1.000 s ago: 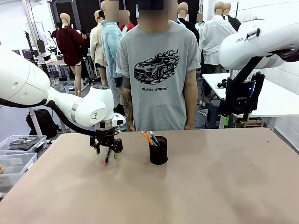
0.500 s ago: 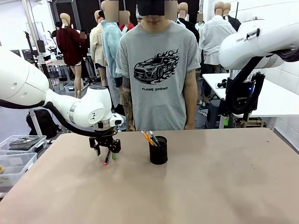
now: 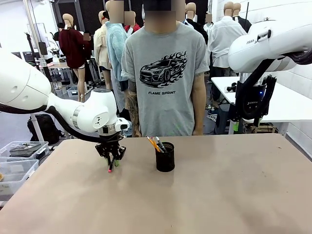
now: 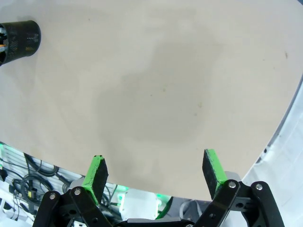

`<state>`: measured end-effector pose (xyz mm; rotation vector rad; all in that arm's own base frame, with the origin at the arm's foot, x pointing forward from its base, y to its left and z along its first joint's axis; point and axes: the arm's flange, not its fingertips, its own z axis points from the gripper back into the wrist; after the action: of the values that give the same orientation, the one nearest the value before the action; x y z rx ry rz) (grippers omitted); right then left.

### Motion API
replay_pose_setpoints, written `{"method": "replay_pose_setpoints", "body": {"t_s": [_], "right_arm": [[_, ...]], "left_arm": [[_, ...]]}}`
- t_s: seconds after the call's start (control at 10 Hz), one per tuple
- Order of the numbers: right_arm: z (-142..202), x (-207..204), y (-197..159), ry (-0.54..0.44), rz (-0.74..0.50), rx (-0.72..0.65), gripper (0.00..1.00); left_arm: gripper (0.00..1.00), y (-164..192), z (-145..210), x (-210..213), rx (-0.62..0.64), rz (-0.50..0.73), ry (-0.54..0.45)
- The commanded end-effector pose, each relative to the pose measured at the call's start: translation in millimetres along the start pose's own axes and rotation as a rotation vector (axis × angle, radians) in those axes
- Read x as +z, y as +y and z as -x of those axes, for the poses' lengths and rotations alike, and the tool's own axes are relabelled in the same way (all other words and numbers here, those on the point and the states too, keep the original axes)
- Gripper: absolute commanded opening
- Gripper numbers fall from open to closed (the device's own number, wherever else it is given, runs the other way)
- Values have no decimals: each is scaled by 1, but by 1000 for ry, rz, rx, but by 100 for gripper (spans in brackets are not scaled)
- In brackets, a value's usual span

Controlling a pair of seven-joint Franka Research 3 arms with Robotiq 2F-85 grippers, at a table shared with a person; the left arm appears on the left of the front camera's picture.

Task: Place the pens into the pen holder.
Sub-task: Pick up a writing instrument from the table and place it into the Pen holder.

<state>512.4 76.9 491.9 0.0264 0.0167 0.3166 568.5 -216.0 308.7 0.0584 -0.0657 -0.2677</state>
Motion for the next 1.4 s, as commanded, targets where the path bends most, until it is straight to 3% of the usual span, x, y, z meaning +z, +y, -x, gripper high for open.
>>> {"method": "replay_pose_setpoints", "body": {"t_s": [0.0,0.4,0.6,0.8,1.1,1.3], "right_arm": [[0,2,0,3,2,-3,100],[0,2,0,3,2,-3,100],[0,2,0,3,2,-3,100],[0,2,0,3,2,-3,100],[0,2,0,3,2,-3,100],[0,2,0,3,2,-3,100]], "left_arm": [[0,11,4,-10,-9,27,18],[0,11,15,-3,-73,58,-19],[0,19,33,13,-108,101,-113],[0,32,53,33,-175,220,-240],[0,43,94,76,-205,408,-565],[0,39,115,93,-292,507,-749]]}}
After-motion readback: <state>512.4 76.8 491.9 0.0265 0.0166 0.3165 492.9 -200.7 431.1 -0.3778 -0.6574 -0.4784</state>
